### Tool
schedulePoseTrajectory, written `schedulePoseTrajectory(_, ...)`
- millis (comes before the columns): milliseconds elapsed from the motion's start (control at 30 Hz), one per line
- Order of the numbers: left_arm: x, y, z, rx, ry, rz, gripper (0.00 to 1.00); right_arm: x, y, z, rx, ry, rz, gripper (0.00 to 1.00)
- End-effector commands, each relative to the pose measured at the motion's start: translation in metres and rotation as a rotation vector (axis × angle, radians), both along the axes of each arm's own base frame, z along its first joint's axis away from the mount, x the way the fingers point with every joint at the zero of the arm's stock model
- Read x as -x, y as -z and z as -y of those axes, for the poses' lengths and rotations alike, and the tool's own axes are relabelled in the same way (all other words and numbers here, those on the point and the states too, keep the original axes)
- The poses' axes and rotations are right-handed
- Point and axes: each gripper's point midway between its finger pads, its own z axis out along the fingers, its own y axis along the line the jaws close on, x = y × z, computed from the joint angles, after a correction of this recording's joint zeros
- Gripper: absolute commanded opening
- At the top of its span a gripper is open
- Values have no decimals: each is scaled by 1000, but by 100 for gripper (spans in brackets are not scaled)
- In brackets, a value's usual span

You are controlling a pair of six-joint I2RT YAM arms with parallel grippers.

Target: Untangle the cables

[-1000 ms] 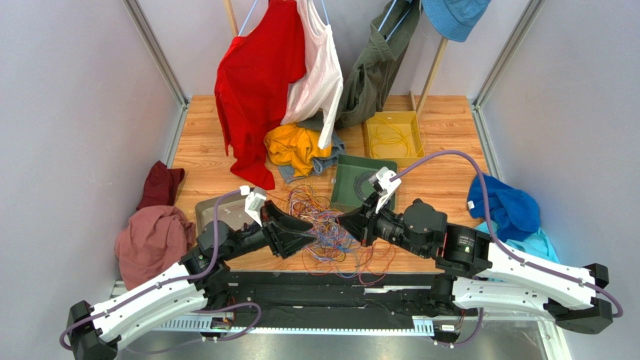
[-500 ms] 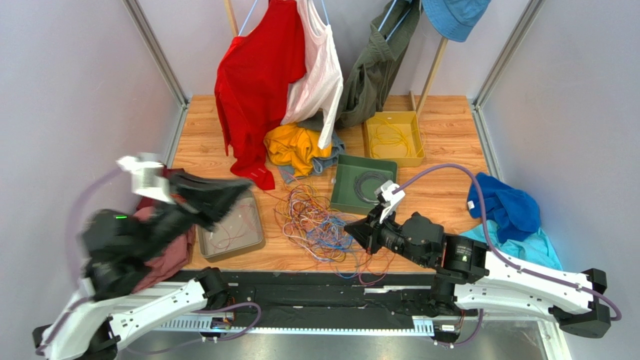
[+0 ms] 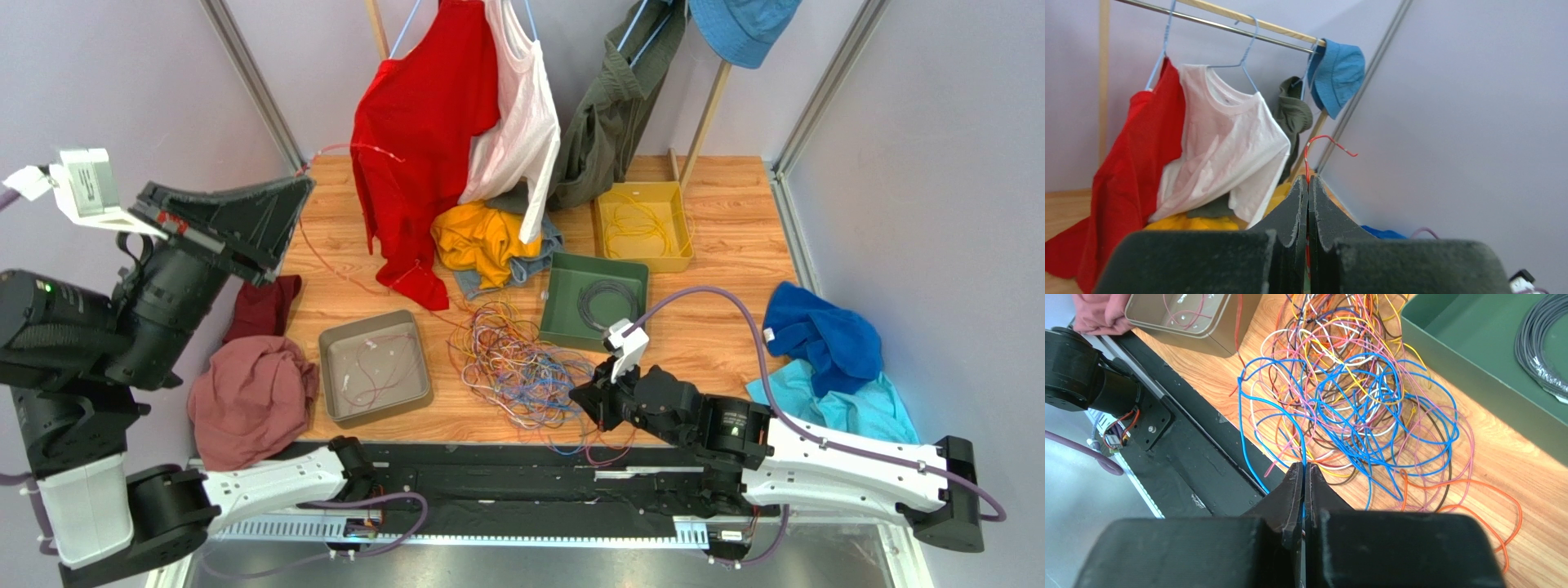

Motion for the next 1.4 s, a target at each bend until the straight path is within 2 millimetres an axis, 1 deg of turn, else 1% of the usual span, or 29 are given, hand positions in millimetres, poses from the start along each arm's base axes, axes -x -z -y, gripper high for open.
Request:
schedulePoseTrajectory(0,-3,-26,-27,-32,-119,47,0,-4,-12,-5,-74,22,13,0)
schedulePoseTrajectory(33,0,-39,-31,-12,-123,69,0,-4,-12,-5,-75,20,14,0)
schedulePoseTrajectory(133,3,-62,-40,17,-149,126,0,-3,-9,-6,-68,12,10,0)
schedulePoseTrajectory(233,-3,-69,-52,10,-226,129,0,-2,-7,-6,-64,8,7,0)
schedulePoseTrajectory(300,-13,-61,-64,-32,-322,97,0,-1,-5,-6,-60,4,7,0)
schedulePoseTrajectory(333,-19,-55,-64,-63,-356,82,0,-1,-5,-6,-60,4,8,0)
schedulePoseTrajectory(367,-24,-52,-73,-64,-421,65,0,-1,-4,-6,-58,3,9,0)
schedulePoseTrajectory(400,-26,-50,-79,-85,-459,62,0,-1,-1,-5,-54,0,6,0)
schedulePoseTrajectory(433,-29,-47,-81,-94,-485,54,0,-1,-1,-5,-56,0,8,0)
schedulePoseTrajectory(467,-29,-49,-89,-83,-527,53,0,-1,1,-5,-56,0,8,0)
schedulePoseTrajectory(567,-32,-50,-98,-91,-591,44,0,1,8,-7,-50,-9,-4,0)
schedulePoseTrajectory(633,-38,-45,-94,-121,-611,32,0,2,14,-8,-49,-14,-9,0)
schedulePoseTrajectory(700,-42,-38,-96,-148,-648,12,0,3,16,-9,-47,-21,-12,0)
schedulePoseTrajectory(733,-47,-32,-91,-174,-660,1,0,3,16,-10,-50,-23,-12,0)
schedulePoseTrajectory(800,-48,-26,-96,-186,-689,-8,0,3,17,-11,-46,-28,-9,0)
schedulePoseTrajectory(833,-51,-21,-93,-194,-694,-11,0,3,18,-11,-43,-28,-9,0)
schedulePoseTrajectory(1000,-50,-4,-100,-222,-739,-32,0,3,22,-12,-38,-34,-8,0)
schedulePoseTrajectory(1167,-50,5,-104,-234,-760,-45,0,5,22,-15,-39,-43,-13,0)
schedulePoseTrajectory(1267,-53,20,-103,-265,-773,-66,0,5,23,-15,-44,-44,-19,0)
schedulePoseTrajectory(1300,-54,30,-102,-286,-776,-76,0,5,23,-15,-46,-43,-21,0)
schedulePoseTrajectory(1367,-55,40,-103,-291,-790,-85,0,6,23,-15,-50,-42,-25,0)
